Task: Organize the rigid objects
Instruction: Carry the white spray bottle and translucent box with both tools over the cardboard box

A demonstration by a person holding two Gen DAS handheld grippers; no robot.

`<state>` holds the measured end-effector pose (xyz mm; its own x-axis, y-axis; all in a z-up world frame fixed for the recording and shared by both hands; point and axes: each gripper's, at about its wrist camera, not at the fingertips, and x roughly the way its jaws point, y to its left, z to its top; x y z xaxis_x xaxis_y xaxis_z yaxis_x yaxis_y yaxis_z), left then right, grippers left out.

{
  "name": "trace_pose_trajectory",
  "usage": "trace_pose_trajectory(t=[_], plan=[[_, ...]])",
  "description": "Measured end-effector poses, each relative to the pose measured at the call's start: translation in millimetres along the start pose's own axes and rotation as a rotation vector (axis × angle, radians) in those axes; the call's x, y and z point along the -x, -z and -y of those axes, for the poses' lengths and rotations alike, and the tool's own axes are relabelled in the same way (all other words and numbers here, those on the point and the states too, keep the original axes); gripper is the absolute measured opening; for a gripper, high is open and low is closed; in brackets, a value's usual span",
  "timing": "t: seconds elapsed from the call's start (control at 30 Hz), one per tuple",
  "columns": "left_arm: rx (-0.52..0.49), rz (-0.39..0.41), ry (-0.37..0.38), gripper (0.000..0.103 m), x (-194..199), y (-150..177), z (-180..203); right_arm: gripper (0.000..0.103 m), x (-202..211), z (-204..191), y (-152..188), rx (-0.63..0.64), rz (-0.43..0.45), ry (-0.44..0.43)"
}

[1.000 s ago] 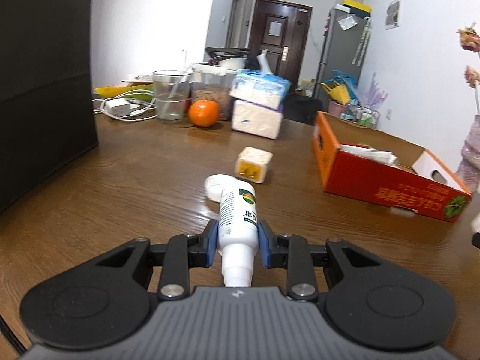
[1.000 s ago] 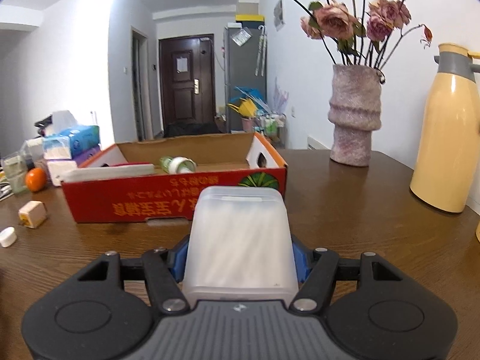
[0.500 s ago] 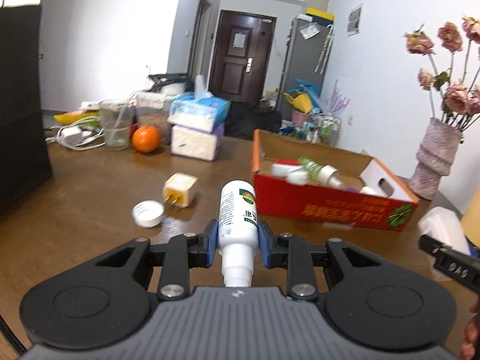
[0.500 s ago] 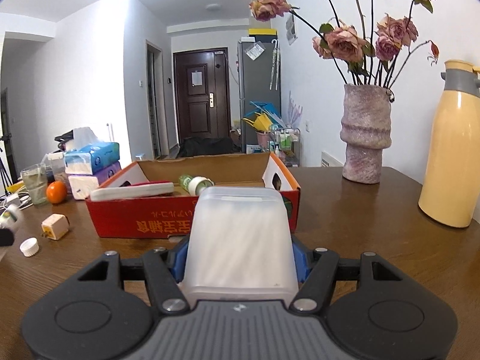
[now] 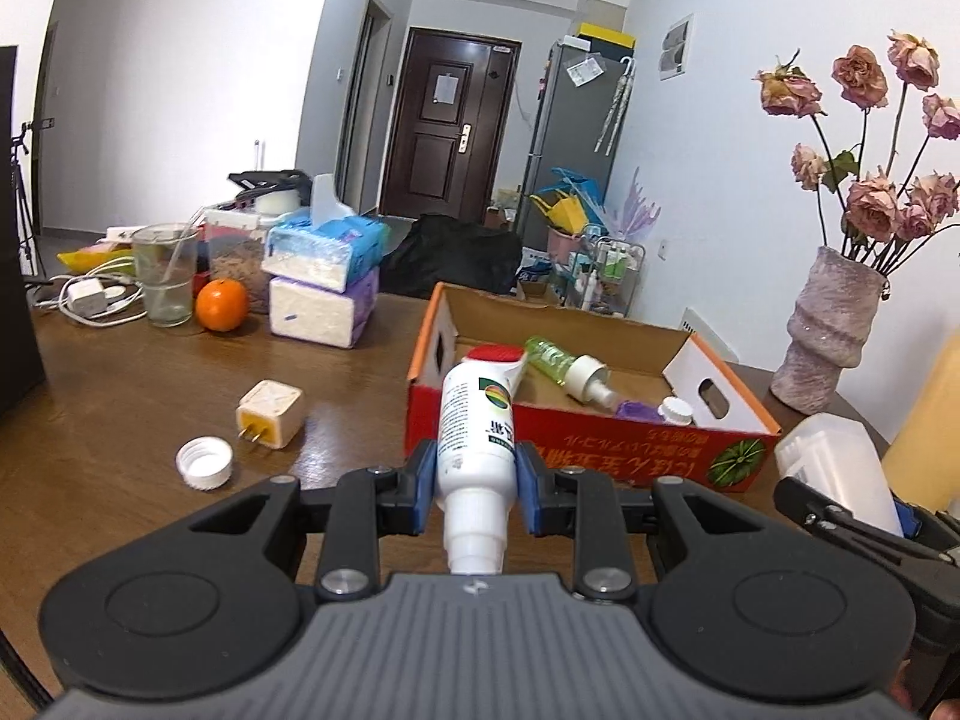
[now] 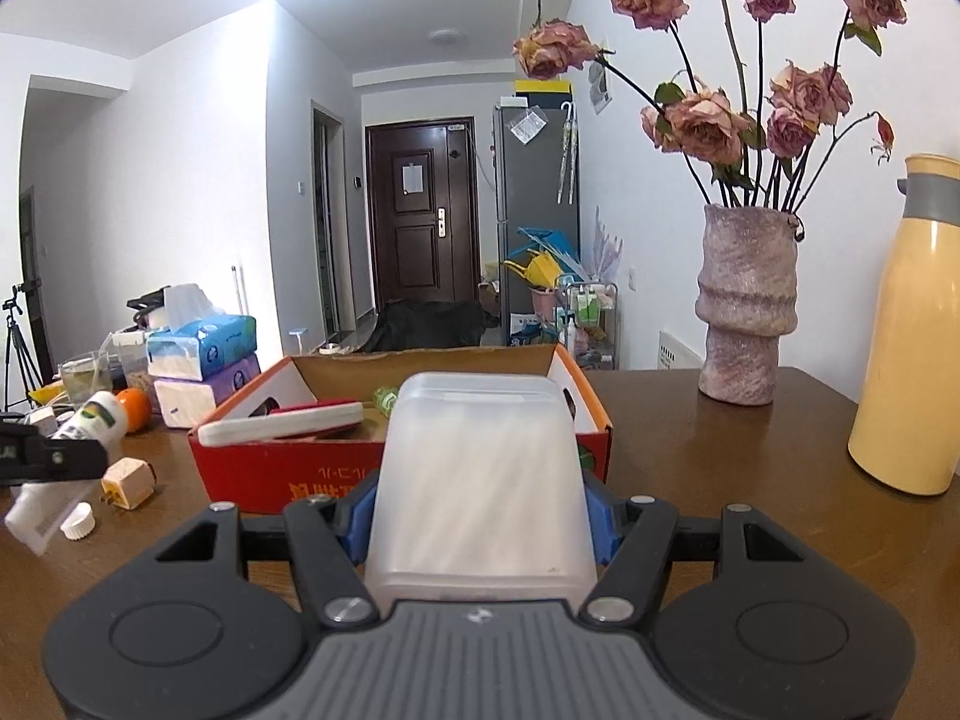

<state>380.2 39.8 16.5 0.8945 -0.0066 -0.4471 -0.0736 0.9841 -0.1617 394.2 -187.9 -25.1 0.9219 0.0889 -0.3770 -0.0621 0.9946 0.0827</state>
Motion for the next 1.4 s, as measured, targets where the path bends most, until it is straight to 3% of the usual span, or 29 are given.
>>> trace_pose_trajectory(t=[0.47, 1.4], plan=[[0.019, 0.017, 0.025, 0.028, -29, -20, 28, 0.064, -25, -2, -17, -0.02, 0.027, -0.016], [0.038, -0.017, 0.084, 0.028, -106, -51, 50, 0.064, -94, 4, -37, -0.016, 0.018, -0.006]])
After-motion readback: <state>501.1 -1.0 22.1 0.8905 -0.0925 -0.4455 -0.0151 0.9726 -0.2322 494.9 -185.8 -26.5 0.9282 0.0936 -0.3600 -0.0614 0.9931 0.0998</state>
